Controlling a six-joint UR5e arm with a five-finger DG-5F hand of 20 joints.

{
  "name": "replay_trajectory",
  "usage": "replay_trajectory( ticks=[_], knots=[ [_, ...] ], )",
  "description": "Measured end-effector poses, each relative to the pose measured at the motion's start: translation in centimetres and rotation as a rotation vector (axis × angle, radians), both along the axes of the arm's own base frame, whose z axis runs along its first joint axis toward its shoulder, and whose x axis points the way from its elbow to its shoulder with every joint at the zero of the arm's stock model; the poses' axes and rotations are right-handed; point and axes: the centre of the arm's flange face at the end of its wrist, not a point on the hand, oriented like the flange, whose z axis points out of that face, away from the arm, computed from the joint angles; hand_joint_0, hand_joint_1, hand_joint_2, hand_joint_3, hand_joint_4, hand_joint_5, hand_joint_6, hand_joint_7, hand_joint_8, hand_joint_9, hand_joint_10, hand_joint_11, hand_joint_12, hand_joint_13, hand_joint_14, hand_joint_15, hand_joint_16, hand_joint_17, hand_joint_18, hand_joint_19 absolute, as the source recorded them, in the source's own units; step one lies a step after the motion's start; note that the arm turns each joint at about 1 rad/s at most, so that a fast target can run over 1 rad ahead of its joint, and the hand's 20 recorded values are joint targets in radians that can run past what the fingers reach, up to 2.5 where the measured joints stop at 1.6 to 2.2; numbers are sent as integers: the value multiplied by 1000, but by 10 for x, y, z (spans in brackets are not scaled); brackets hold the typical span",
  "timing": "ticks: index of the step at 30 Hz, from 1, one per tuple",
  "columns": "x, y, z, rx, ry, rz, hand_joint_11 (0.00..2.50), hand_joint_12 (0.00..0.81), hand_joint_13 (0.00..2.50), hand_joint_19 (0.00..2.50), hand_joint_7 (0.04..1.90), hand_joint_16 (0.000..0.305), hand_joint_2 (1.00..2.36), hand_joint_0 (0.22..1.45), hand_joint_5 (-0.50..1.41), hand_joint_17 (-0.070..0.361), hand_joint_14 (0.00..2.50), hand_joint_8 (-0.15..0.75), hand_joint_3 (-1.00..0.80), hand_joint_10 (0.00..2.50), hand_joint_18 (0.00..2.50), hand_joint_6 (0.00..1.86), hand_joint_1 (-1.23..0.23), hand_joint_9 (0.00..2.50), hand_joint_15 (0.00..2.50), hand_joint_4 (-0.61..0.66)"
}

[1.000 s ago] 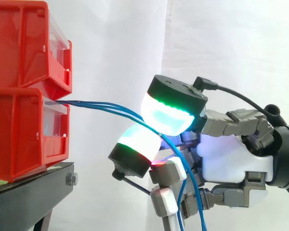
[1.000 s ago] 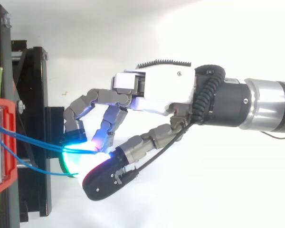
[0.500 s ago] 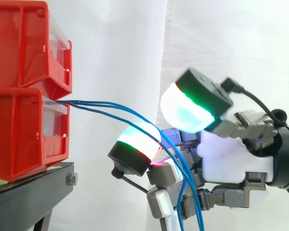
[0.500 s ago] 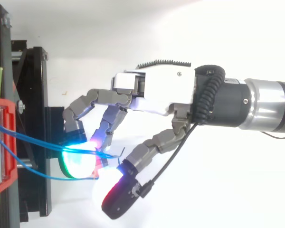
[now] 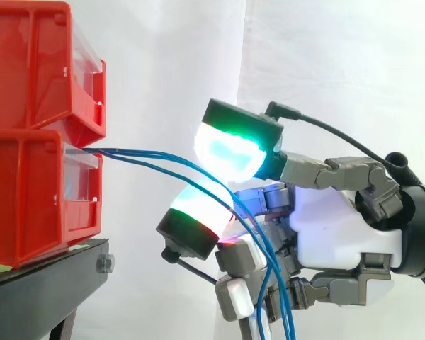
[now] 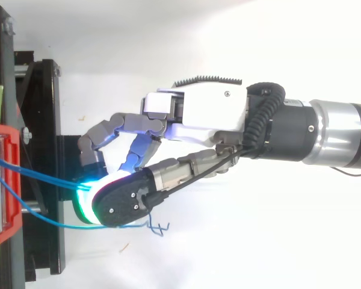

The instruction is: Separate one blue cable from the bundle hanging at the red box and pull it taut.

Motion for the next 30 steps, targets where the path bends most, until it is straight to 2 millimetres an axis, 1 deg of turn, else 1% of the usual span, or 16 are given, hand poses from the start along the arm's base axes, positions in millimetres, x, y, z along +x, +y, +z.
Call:
replay_trajectory(
  ticks=[2, 5, 8, 12, 13, 15, 18, 19, 20, 21, 23, 25, 26, 28, 30],
  knots=[
    [0, 0, 0, 0, 0, 0, 834, 422, 967, 682, 1263, 52, 1017, 620, -110, 117, 19, 365, -167, 23, 938, 671, -482, 1131, 602, 158],
    [0, 0, 0, 0, 0, 0, 832, 443, 987, 654, 1244, 57, 1014, 606, -119, 128, 20, 385, -100, 20, 983, 678, -571, 1145, 586, 190],
    [0, 0, 0, 0, 0, 0, 839, 440, 981, 653, 1221, 56, 1016, 595, -140, 126, 20, 385, -116, 22, 977, 713, -634, 1132, 590, 201],
    [0, 0, 0, -1, -1, -1, 858, 428, 969, 668, 1203, 53, 1018, 591, -151, 120, 19, 375, -155, 24, 958, 736, -656, 1118, 597, 187],
    [0, 0, 0, -2, -1, -1, 867, 411, 952, 691, 1222, 50, 1020, 582, -154, 113, 20, 359, -175, 24, 925, 737, -654, 1105, 604, 170],
    [0, -1, 1, -9, -2, -4, 859, 413, 952, 681, 1209, 50, 1019, 580, -155, 113, 22, 355, -217, 26, 927, 744, -644, 1106, 603, 172],
    [1, -2, 3, -24, -8, -16, 859, 415, 956, 685, 1200, 51, 1011, 558, -155, 114, 20, 360, -377, 24, 934, 748, -586, 1107, 609, 172],
    [1, -3, 4, -28, -10, -21, 866, 415, 960, 681, 1186, 51, 1005, 551, -155, 115, 22, 365, -436, 24, 937, 750, -559, 1112, 606, 174],
    [1, -3, 5, -32, -12, -27, 854, 417, 965, 677, 1177, 52, 1000, 540, -154, 116, 19, 368, -498, 24, 943, 753, -491, 1118, 600, 177],
    [1, -4, 6, -36, -15, -36, 849, 418, 968, 675, 1172, 52, 1000, 539, -153, 116, 19, 370, -500, 23, 944, 754, -460, 1122, 598, 180],
    [1, -6, 10, -41, -21, -51, 853, 418, 974, 676, 1161, 52, 1000, 539, -149, 116, 21, 369, -500, 21, 945, 750, -401, 1123, 603, 184],
    [0, -8, 14, -46, -28, -71, 857, 414, 974, 682, 1164, 50, 1000, 560, -148, 113, 21, 363, -500, 23, 941, 746, -403, 1119, 595, 178],
    [0, -9, 16, -48, -30, -78, 847, 410, 977, 685, 1167, 50, 1001, 575, -147, 112, 21, 364, -481, 24, 937, 743, -427, 1119, 603, 175],
    [0, -11, 19, -53, -33, -89, 861, 411, 981, 689, 1180, 49, 1009, 610, -145, 110, 21, 365, -390, 24, 936, 738, -507, 1132, 602, 172],
    [-1, -12, 21, -58, -34, -95, 869, 409, 986, 687, 1188, 48, 1015, 618, -143, 109, 22, 361, -295, 24, 939, 735, -559, 1133, 603, 167]
  ],
)
